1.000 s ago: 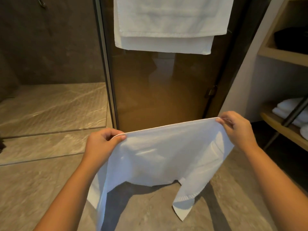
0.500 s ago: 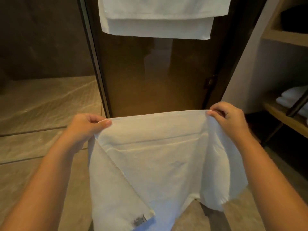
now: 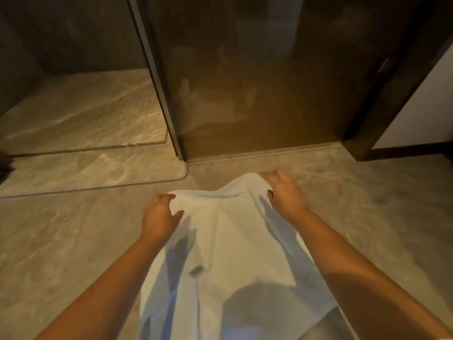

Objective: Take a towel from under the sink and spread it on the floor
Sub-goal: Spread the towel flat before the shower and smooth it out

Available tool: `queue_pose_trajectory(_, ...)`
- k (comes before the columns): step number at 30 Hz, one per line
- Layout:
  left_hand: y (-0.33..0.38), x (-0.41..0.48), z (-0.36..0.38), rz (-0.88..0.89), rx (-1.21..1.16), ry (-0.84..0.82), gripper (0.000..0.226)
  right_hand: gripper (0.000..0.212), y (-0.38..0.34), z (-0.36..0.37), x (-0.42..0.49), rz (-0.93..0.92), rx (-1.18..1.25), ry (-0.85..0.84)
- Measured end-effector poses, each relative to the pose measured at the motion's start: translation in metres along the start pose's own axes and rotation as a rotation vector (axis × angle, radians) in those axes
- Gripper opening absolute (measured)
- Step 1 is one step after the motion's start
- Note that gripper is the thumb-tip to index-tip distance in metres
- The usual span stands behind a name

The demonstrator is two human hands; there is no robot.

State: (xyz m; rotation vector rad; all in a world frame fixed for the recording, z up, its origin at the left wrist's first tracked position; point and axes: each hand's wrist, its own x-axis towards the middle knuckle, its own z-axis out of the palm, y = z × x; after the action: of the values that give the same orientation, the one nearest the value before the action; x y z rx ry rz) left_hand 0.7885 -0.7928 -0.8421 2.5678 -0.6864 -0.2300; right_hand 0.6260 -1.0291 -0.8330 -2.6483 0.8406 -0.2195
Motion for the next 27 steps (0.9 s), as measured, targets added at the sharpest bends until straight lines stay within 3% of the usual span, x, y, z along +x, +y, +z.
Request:
queue_pose_trajectory(3, -0.012, -0.061, 0.049, 0.091, -0.073, -0.169, 0.033, 0.043, 0.024, 0.045, -0.052, -0.028, 0.015, -0.115)
queue_pose_trajectory(7, -0.014, -0.119, 0.097, 0.071, -0.239, -0.294, 0.028, 0.049, 0.076, 0.071, -0.116, 0.183, 0.018, -0.164)
queue_pose_trajectory(10, -0.003, -0.141, 0.13, 0.134, -0.25, -0.42, 0.041, 0.057, 0.11, 0.079, -0.148, 0.279, -0.076, -0.222)
queue_pose_trajectory(13, 0.0, -0.15, 0.154, 0.062, -0.22, -0.522, 0.073, 0.059, 0.126, 0.08, -0.162, 0.379, -0.163, -0.243)
queue_pose_trajectory(18, -0.011, -0.152, 0.173, 0.268, 0.259, -0.429, 0.077, 0.044, 0.136, 0.073, -0.158, 0.499, -0.2, -0.119)
queue_pose_trajectory(20, -0.013, -0.151, 0.17, 0.29, 0.296, -0.422, 0.072, 0.029, 0.136, 0.069, -0.158, 0.495, -0.136, -0.101)
queue_pose_trajectory(23, -0.023, -0.148, 0.159, 0.292, 0.308, -0.434, 0.061, 0.023, 0.134, 0.063, -0.163, 0.454, -0.038, -0.145)
queue_pose_trajectory(27, -0.047, -0.146, 0.138, 0.235, 0.199, -0.359, 0.029, 0.019, 0.132, 0.05, -0.183, 0.42, 0.148, -0.39)
